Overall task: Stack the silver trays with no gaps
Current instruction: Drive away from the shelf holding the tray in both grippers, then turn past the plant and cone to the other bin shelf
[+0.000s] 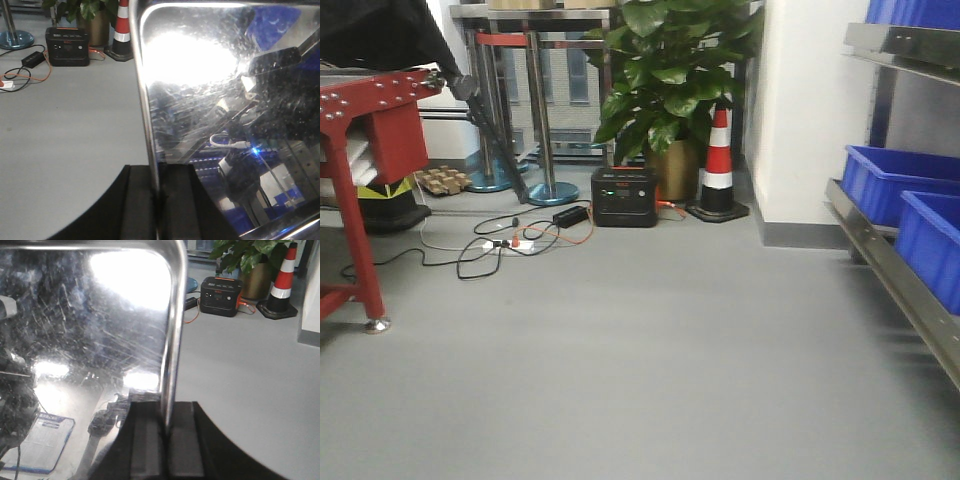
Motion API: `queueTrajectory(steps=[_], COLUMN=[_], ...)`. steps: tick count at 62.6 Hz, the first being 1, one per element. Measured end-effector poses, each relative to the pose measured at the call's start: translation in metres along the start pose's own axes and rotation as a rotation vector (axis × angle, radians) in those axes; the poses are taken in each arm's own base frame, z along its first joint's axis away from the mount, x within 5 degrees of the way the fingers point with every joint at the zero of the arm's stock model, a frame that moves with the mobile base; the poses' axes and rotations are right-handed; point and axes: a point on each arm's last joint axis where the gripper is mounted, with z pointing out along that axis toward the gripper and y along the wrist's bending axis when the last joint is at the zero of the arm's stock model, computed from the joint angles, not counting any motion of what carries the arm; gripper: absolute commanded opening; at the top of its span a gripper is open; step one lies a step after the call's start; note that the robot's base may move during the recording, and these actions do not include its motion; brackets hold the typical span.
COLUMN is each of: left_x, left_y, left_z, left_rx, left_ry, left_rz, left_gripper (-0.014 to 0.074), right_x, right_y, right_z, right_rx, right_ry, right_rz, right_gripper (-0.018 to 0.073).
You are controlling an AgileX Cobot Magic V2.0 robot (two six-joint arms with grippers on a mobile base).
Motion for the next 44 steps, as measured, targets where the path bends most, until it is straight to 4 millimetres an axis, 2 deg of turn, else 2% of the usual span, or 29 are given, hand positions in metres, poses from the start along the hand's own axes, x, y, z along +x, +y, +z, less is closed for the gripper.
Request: queueTrajectory(steps=[44], left_x=[-0.0003], left_y=[-0.0001], left_z=[0.0000], left_rx=[0.001], left_ry=[-0.003], left_rz=[0.000], left_gripper=[-0.0016], right_x=[-0.0001], right_y=[0.0000], right_z=[0.0000], right_rx=[0.000], right_ry=[-0.001], right_rz=[0.000], right_gripper=[-0.0069])
